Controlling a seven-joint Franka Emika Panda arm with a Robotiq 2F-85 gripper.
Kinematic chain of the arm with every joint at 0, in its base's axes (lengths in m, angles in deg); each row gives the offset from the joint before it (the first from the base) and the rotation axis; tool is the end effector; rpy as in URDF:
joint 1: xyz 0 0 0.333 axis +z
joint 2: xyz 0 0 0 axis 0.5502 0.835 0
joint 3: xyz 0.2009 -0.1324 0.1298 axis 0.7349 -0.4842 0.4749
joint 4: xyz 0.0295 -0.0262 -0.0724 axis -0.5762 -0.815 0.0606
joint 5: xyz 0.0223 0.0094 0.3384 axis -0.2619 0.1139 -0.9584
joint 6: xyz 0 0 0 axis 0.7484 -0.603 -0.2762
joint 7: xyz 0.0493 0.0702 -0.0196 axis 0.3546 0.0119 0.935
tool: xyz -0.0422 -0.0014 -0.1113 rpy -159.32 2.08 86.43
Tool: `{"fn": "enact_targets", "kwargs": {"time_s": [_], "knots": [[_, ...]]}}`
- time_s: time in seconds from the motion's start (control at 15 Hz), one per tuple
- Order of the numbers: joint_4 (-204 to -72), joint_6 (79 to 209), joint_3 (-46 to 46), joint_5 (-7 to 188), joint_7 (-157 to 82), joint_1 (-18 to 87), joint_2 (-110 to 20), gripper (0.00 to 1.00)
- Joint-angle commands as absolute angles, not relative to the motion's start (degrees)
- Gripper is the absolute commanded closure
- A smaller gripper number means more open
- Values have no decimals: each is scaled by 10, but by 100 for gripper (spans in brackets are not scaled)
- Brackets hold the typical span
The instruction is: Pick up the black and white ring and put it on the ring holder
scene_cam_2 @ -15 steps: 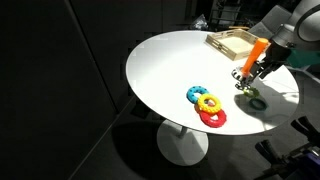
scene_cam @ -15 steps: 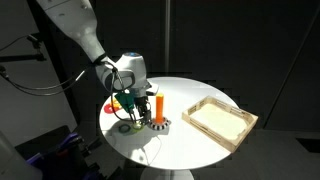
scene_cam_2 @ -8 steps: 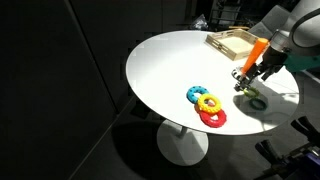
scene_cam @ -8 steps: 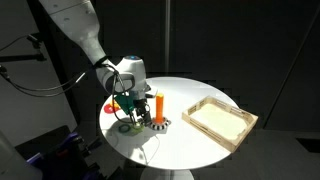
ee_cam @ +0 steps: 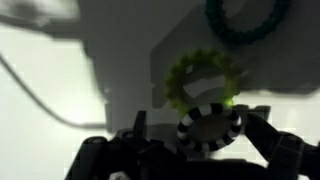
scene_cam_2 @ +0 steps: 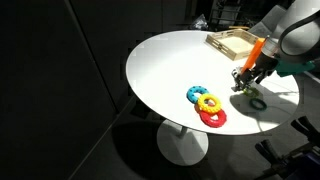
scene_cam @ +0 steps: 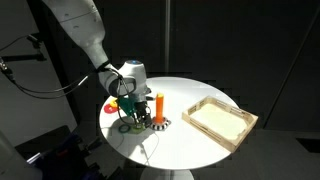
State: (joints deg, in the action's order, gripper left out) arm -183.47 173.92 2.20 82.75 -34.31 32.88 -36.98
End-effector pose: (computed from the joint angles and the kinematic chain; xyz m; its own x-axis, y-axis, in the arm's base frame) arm 0.4568 -0.0236 0.1414 0.9897 -0.1384 0.0361 -0.1380 -0.9904 -0.0126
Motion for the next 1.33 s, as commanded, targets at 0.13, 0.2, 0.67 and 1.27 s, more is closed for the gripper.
{"fn": "enact_targets", "kwargs": {"time_s": [0.13, 0.2, 0.67, 1.27], "knots": [[-1802, 1746, 8, 852, -362, 349, -340, 25], [-1800, 1746, 6, 855, -362, 351, -338, 26], [-1802, 1742, -9, 865, -366, 362, -345, 59], [-1821, 1730, 0, 860, -355, 352, -414, 59]]}}
